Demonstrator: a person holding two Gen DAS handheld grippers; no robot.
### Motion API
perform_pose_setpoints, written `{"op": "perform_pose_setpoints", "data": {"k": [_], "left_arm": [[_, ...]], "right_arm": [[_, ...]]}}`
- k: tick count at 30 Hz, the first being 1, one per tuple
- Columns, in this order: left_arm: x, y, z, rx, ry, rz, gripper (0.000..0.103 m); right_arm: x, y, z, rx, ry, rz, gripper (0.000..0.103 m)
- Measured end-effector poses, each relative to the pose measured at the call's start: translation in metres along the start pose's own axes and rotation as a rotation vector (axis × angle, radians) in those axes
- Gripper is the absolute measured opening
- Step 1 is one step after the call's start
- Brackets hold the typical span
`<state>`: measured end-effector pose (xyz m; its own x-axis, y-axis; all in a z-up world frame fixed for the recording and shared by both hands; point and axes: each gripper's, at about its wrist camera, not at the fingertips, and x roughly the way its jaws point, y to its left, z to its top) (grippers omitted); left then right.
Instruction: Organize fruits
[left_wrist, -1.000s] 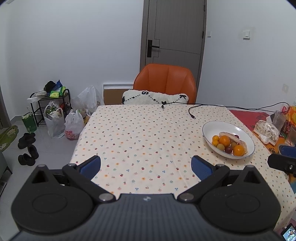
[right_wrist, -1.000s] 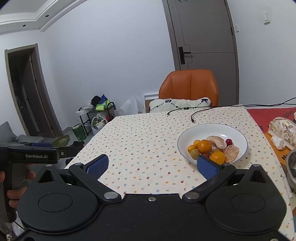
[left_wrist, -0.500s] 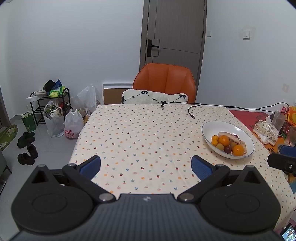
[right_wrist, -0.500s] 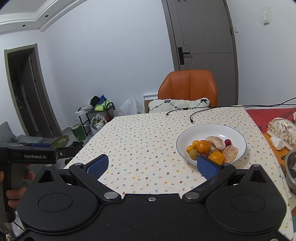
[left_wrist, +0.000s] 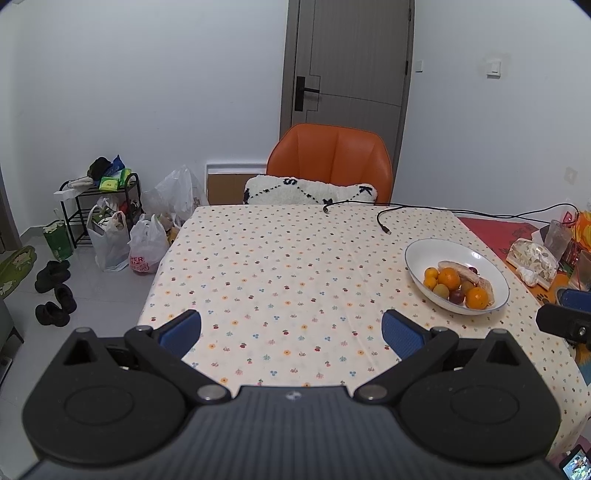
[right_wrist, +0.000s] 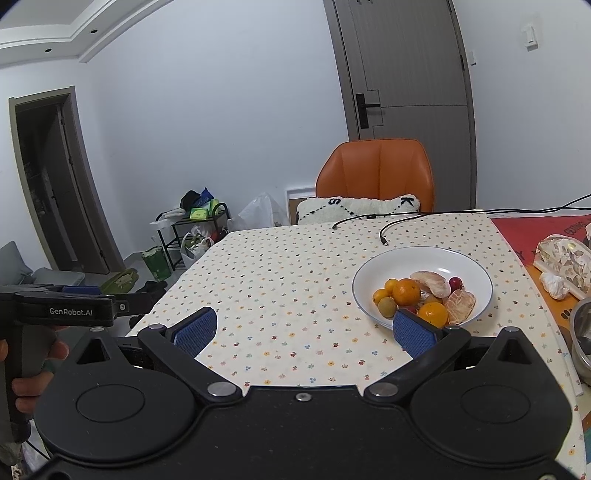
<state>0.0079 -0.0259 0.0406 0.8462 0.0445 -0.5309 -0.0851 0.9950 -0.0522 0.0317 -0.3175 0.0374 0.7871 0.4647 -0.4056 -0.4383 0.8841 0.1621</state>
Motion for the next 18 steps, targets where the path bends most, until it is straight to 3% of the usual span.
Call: {"op": "perform_pose_setpoints", "data": {"k": [18], "left_arm": [[0.0009, -0.0041, -0.0008, 0.013, 0.008, -0.024, 0.103]], "right_arm": [[0.0019, -0.0004, -0.0028, 0.005, 0.007, -0.004, 0.103]]}}
